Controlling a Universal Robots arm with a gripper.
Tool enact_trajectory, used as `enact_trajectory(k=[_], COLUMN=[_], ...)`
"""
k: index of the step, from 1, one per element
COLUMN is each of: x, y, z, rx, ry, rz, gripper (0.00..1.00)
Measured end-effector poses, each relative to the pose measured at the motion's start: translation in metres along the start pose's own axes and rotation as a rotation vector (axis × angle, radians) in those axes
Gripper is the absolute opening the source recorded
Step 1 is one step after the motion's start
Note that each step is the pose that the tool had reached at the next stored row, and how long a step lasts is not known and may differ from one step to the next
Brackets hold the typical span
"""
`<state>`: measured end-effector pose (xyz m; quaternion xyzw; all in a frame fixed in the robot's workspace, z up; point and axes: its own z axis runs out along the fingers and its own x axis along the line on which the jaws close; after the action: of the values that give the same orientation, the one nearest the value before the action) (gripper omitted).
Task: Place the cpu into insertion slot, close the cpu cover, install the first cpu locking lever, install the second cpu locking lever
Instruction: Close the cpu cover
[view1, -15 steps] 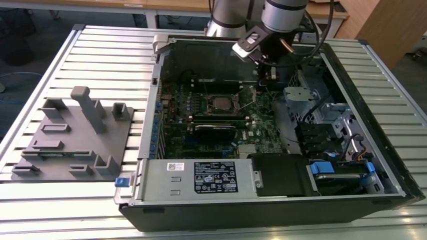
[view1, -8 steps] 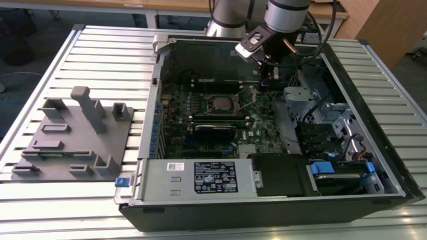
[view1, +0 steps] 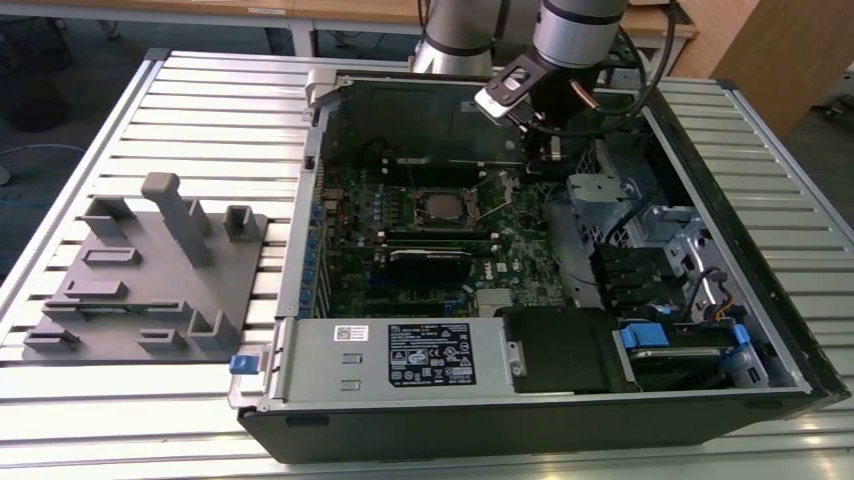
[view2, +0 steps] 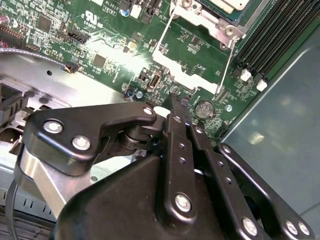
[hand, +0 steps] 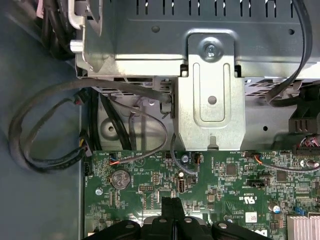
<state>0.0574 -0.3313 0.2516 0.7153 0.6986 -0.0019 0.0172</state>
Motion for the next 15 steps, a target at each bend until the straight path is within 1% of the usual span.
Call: enact_trajectory(k=[7, 10, 15], x=[0.0002, 0.0001, 0.0003], y=[0.0, -0.0001, -0.0001], z=[0.0054, 0.006, 0.0079], rx=[0.0001, 0.0004, 0.0004], ry=[-0.0019, -0.0025, -0.0021], rz=[0.007, 0.016, 0.016], gripper=[0.1, 0.1, 0.1])
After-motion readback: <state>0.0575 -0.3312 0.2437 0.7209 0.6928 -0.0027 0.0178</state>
